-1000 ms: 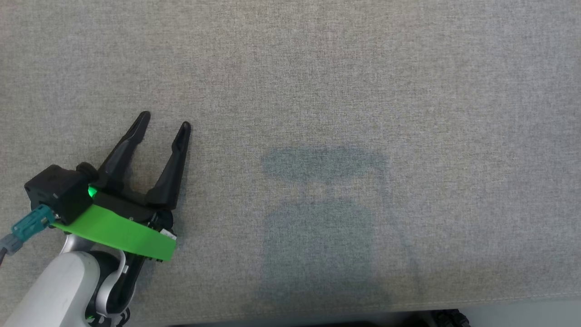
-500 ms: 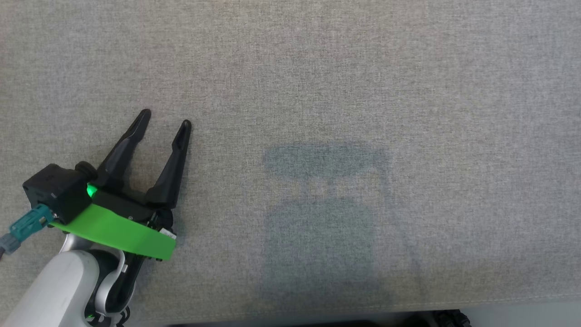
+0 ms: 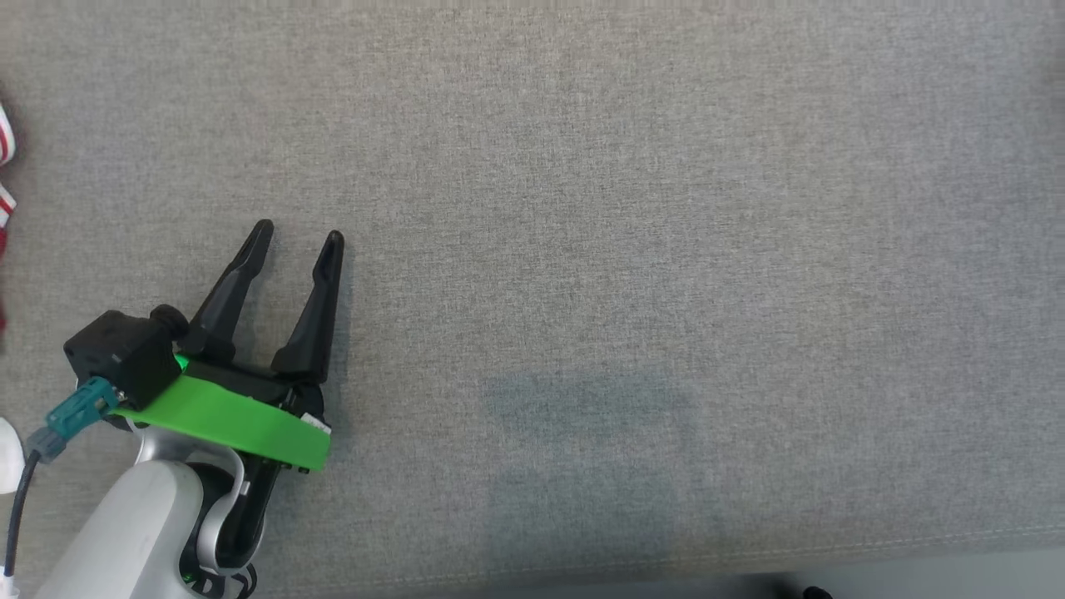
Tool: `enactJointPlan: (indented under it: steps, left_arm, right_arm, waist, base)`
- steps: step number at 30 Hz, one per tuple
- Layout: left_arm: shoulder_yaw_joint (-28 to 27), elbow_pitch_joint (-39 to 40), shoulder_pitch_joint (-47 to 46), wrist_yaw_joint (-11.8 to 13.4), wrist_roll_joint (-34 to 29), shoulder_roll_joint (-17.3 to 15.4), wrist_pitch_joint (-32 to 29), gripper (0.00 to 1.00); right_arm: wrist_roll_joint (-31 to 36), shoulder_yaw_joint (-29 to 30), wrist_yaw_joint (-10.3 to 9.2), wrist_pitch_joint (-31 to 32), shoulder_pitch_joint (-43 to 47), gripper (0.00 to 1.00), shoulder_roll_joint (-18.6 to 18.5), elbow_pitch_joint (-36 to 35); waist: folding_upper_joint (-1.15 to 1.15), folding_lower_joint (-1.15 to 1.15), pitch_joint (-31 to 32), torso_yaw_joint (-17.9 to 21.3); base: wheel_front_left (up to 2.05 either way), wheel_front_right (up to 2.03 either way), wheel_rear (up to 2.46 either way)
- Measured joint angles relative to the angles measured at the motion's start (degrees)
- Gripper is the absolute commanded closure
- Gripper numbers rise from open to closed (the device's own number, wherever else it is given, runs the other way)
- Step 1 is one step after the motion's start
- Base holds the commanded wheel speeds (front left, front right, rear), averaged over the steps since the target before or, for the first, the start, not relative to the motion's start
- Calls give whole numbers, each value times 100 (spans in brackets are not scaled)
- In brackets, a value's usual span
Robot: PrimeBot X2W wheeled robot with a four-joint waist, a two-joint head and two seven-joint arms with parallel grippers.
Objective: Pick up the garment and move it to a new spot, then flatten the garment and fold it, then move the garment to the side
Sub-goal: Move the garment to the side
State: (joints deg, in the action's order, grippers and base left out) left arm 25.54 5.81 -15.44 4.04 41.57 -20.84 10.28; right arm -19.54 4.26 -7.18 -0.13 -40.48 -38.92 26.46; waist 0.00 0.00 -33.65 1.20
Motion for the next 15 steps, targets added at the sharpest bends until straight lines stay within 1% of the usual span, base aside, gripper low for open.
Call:
enactJointPlan:
  steps: [3, 6, 10, 14, 15]
  left_arm:
    - [-18, -159, 5, -8, 21, 20, 73, 0]
    - [-76, -328, 11, -88, 40, 71, 167, 0]
    - [-153, -560, 21, -102, 80, 208, 242, 0]
    - [-224, -814, 68, -107, 82, 220, 297, 0]
    - [-282, -938, 169, -107, 82, 235, 303, 0]
  right_arm:
    - [4, -152, 0, -393, 56, 0, 282, -343]
    - [-27, -304, 0, -737, 342, 0, 581, -589]
    - [-24, -357, 0, -1106, 860, 0, 990, -715]
    - [-8, -599, -1, -1302, 1461, 0, 1349, -787]
    - [7, -723, -1, -1302, 1764, 0, 1578, -812]
  waist:
    - [0, 0, 217, 17]
    - [0, 0, 444, 29]
    - [0, 0, 755, 29]
    - [0, -1, 1074, 3]
    - [0, 0, 1232, -19]
  base:
    - [0, 0, 0]
    - [0, 0, 0]
    - [0, 0, 0]
    - [0, 0, 0]
    - [0, 0, 0]
